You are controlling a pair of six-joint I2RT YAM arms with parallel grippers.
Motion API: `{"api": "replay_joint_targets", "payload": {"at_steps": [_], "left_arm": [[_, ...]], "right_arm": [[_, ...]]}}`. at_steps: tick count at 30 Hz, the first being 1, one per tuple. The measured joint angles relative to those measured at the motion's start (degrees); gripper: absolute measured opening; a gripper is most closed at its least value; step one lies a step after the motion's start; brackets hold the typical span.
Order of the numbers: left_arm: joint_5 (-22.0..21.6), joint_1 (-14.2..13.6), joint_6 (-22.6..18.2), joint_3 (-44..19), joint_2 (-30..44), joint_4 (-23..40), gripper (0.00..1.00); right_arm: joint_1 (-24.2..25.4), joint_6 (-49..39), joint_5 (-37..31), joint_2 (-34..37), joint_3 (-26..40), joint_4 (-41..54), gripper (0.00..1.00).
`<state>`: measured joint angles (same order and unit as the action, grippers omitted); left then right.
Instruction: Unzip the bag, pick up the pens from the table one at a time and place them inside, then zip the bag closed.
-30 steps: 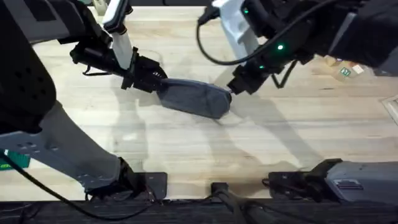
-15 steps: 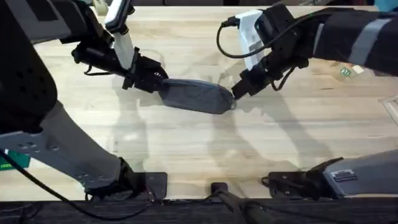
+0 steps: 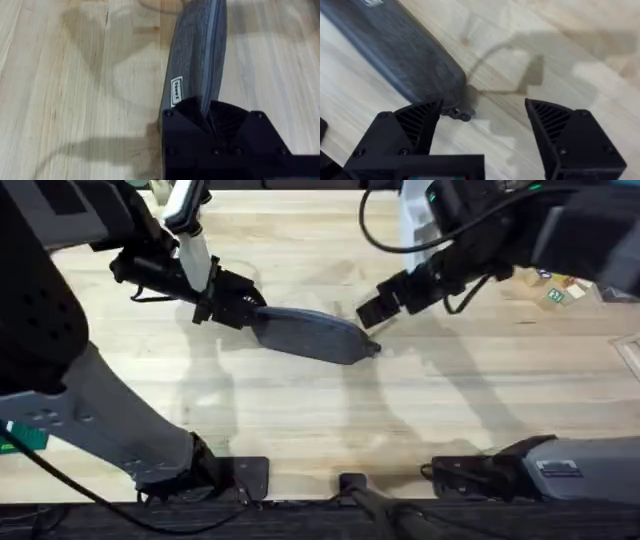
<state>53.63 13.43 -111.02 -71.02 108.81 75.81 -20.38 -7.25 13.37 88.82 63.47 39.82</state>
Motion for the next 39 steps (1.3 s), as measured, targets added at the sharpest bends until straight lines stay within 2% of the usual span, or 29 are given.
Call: {"api": "replay_joint_targets", "payload": {"at_steps": [4, 5, 8, 9, 14, 15, 17, 32, 39], "left_arm": [[0.0, 0.0, 0.0, 0.0, 0.0, 0.0, 0.044], [-0.1, 0.0, 0.0, 0.0, 0.0, 0.0, 0.044], [-0.1, 0.0, 0.0, 0.0, 0.0, 0.0, 0.048], [-0.1, 0.0, -0.3, 0.0, 0.0, -0.1, 0.130], [0.2, 0.0, 0.0, 0.0, 0.0, 0.1, 0.898], [0.2, 0.0, 0.1, 0.0, 0.0, 0.1, 0.965], [0.2, 0.0, 0.0, 0.0, 0.0, 0.1, 0.991], [0.3, 0.7, 0.0, -1.2, -0.3, 0.7, 0.996], [-1.5, 2.2, 0.0, -6.8, -6.6, 7.7, 0.996]], "right_arm": [[-0.1, 0.1, 0.0, -4.8, 0.5, 0.0, 0.997], [-0.8, 0.0, 0.0, -8.0, 0.5, 0.1, 0.998], [-2.2, -0.5, 0.0, -10.4, 0.5, 0.1, 0.998], [-2.8, -0.7, 0.0, -11.1, 0.5, 0.1, 0.998], [-4.8, -1.4, 0.0, -13.0, 0.5, 0.1, 0.997], [-5.0, -1.5, 0.0, -13.1, 0.5, 0.1, 0.997], [-5.4, -1.6, 0.0, -13.1, 0.5, 0.1, 0.997], [-8.6, -1.8, 0.0, -13.1, 0.5, 0.1, 0.998], [-9.6, -1.8, 0.0, -13.1, 0.5, 0.1, 0.998]]}}
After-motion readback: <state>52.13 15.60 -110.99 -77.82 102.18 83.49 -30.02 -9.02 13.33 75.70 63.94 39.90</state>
